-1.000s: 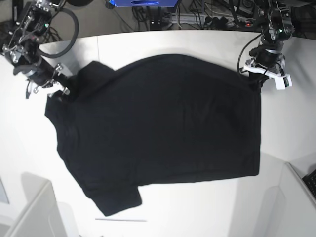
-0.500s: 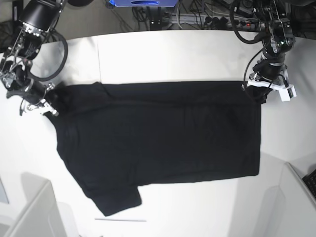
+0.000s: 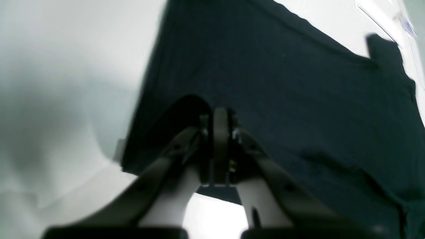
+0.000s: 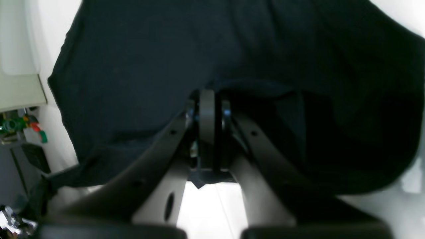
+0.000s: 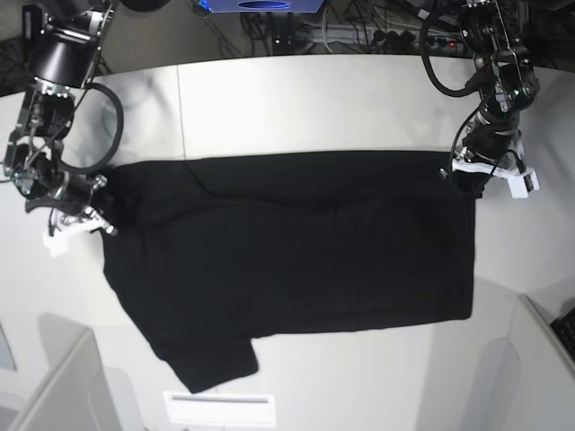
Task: Fold the T-shirt properly
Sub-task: 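Lift the shoulders with both grippers and pull them apart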
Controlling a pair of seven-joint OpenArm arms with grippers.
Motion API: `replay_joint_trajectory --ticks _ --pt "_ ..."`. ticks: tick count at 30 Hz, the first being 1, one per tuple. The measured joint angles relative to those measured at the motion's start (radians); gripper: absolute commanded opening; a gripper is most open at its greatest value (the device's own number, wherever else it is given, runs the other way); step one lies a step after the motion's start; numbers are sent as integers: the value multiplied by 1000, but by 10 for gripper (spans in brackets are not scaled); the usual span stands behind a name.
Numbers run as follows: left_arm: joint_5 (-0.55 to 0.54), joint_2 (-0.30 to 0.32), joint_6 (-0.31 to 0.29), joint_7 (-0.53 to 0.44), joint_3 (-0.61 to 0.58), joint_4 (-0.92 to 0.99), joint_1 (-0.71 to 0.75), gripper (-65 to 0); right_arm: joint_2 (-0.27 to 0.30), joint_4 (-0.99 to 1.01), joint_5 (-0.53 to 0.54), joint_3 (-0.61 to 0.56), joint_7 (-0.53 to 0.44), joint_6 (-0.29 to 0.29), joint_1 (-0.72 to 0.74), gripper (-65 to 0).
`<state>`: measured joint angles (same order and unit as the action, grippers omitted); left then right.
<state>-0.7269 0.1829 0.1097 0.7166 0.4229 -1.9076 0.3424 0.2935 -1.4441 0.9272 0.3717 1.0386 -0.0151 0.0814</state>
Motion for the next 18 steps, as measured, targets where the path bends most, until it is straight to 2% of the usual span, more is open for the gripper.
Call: replay_joint_trajectory --ticks 5,11,13,18 --pt "3 3 18 2 0 13 -27 -650 -5 56 4 -3 -11 0 40 -650" --pt "116 -2 17 6 0 19 -36 -650 12 79 10 -109 -35 0 82 -650" --pt "124 -3 17 6 0 18 -40 -650 21 100 11 -132 -79 0 95 -650" --pt "129 -3 15 6 0 18 -56 -650 56 173 0 -208 -103 -3 120 -650"
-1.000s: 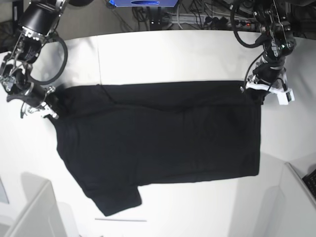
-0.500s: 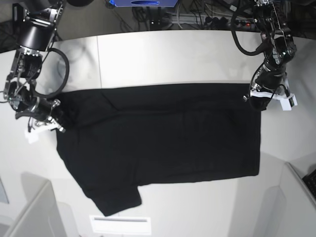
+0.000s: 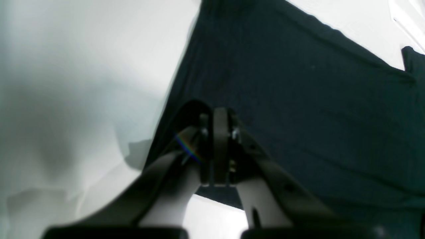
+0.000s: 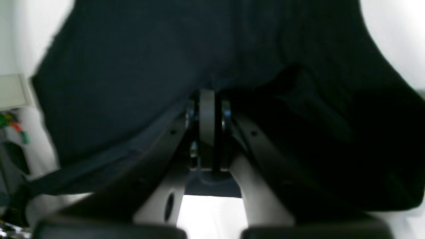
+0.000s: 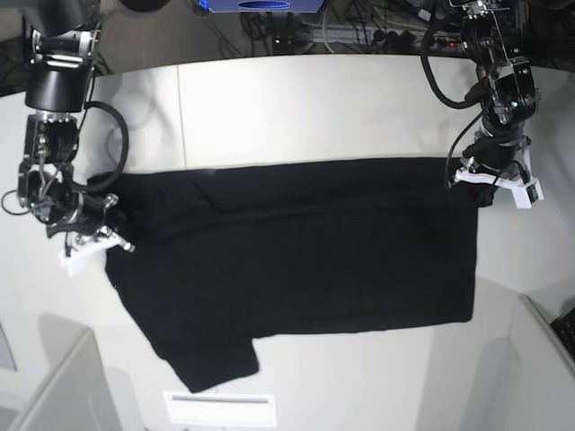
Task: Fold the T-shirt properly
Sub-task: 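Lift the shoulders with both grippers and pull them apart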
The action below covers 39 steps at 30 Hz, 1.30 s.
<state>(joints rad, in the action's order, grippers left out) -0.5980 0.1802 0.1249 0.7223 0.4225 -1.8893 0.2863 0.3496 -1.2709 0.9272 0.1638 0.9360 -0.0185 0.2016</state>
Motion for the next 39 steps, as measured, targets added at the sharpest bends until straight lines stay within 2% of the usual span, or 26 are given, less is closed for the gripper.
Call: replay_joint_trajectory --ticks 4,10,14,18,19,21,22,24,28,30,31,34,37,39 --pt "2 0 0 0 0 2 -17 -650 -15 19 13 -32 -40 2 25 -650" --pt "3 0 0 0 -5 58 -42 -650 -3 55 8 -32 -43 2 35 -650" --pt "4 0 0 0 -3 62 -46 -650 -6 55 8 -33 -41 2 35 -650" --pt "3 0 0 0 -3 62 -48 -650 -5 55 8 -28 3 2 35 -650" --pt "3 0 0 1 -2 62 -48 -650 -5 55 8 -28 3 2 35 -614" --pt "3 0 0 0 -1 62 -48 -650 -6 53 8 -28 2 3 35 -465" --pt "3 0 0 0 0 62 -48 -587 -5 52 7 -28 2 3 35 -404" --pt "2 0 0 0 0 62 -48 -464 -11 51 8 5 2 3 34 -338" --pt "3 0 -3 1 14 62 -62 -186 -18 31 8 119 -21 3 15 -351" --pt "-9 -10 -18 -2 71 61 -73 -99 -17 -42 5 173 -66 0 -39 -351" --pt "-8 -12 -19 -4 109 56 -72 -77 -16 -97 1 188 -80 -4 -75 -351" --pt "-61 -26 -1 -17 206 29 -35 -71 -15 -250 7 200 -112 -39 -185 -347" --pt "-180 -34 -13 -7 250 21 37 -71 -25 -353 15 192 -151 -201 -274 -332" --pt "-229 -35 -53 -3 273 24 79 -72 -48 -404 8 200 -190 -262 -344 -285"
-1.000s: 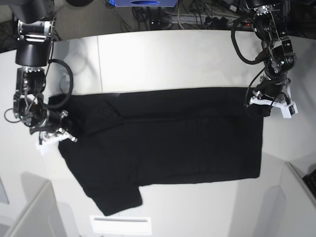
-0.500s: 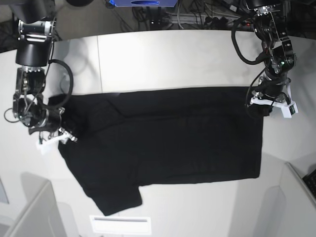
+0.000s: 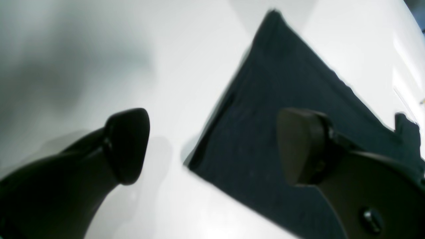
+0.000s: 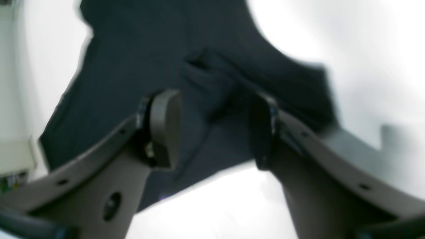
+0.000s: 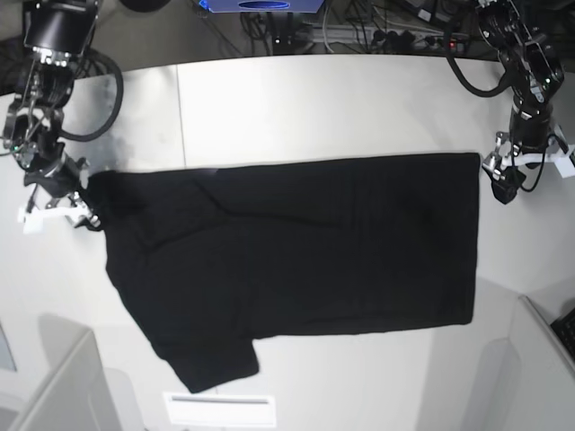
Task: Fold the T-shirt properly
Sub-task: 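Lift the shoulders with both grippers and pull them apart, then drag the shirt toward the robot with both grippers, then release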
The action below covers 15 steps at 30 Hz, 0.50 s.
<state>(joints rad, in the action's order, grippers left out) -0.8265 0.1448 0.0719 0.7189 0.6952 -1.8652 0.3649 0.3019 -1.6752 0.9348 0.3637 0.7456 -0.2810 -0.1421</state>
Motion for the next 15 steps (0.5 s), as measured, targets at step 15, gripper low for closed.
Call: replay_joint_trajectory --ticks 15 --pt "-27 -19 -164 -8 18 204 -13 -72 -142 -50 8 -1 -251 -24 -216 -225"
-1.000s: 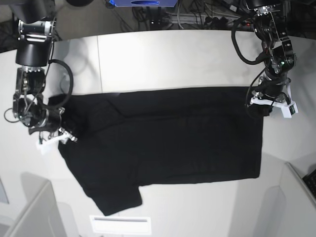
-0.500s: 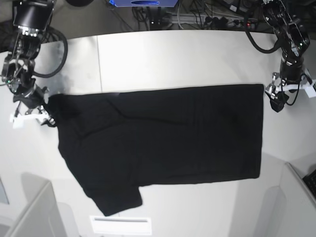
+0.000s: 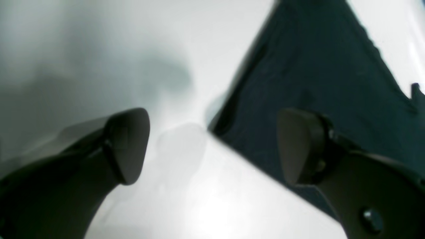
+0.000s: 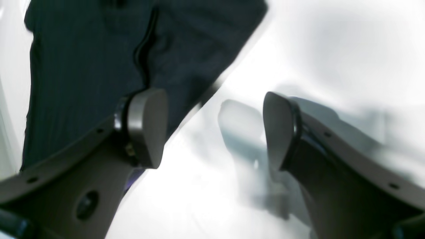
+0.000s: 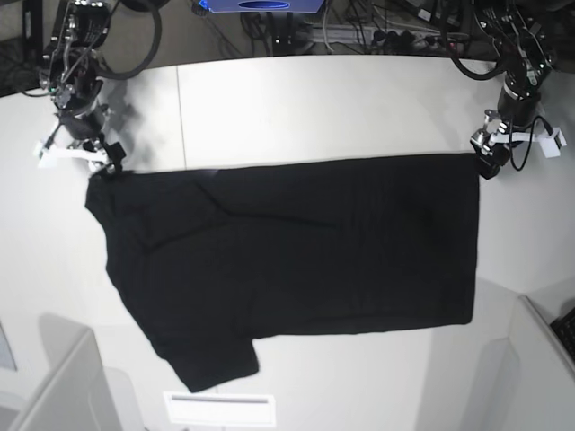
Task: Fold the T-shirt properly
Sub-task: 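Drag the shirt toward the robot with both grippers, then release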
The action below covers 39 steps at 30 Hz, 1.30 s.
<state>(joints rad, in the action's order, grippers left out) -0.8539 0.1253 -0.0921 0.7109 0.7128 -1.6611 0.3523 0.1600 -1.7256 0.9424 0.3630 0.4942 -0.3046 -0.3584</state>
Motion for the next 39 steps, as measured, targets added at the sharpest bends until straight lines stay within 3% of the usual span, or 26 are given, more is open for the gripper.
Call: replay_joint_trajectory --ticks 10,16,22,28,30,35,38,39 --pt "7 -3 1 -5 0 122 -91 -72 -26 190 19 94 -29 22 99 -224" --pt "-8 -2 -12 -22 -2 186 -150 -72 -21 221 10 92 -31 23 145 -224" --pt "-8 12 -14 -40 -121 198 -178 -72 -4 276 1 62 -32 24 199 -225" --pt "-12 9 -14 -34 -129 209 -194 -76 10 317 4 48 -18 30 237 -228" --pt "-11 12 -14 -34 -127 232 -208 -132 11 340 5 48 -13 35 257 -230" --pt "-14 14 -13 -38 -127 282 -219 -479 30 353 20 44 -1 37 264 -243" --pt "-12 11 -13 -28 -127 287 -212 -650 30 360 15 45 -3 39 263 -359" --pt "-11 11 -12 -25 -127 287 -212 -650 32 360 11 45 -1 39 261 -405"
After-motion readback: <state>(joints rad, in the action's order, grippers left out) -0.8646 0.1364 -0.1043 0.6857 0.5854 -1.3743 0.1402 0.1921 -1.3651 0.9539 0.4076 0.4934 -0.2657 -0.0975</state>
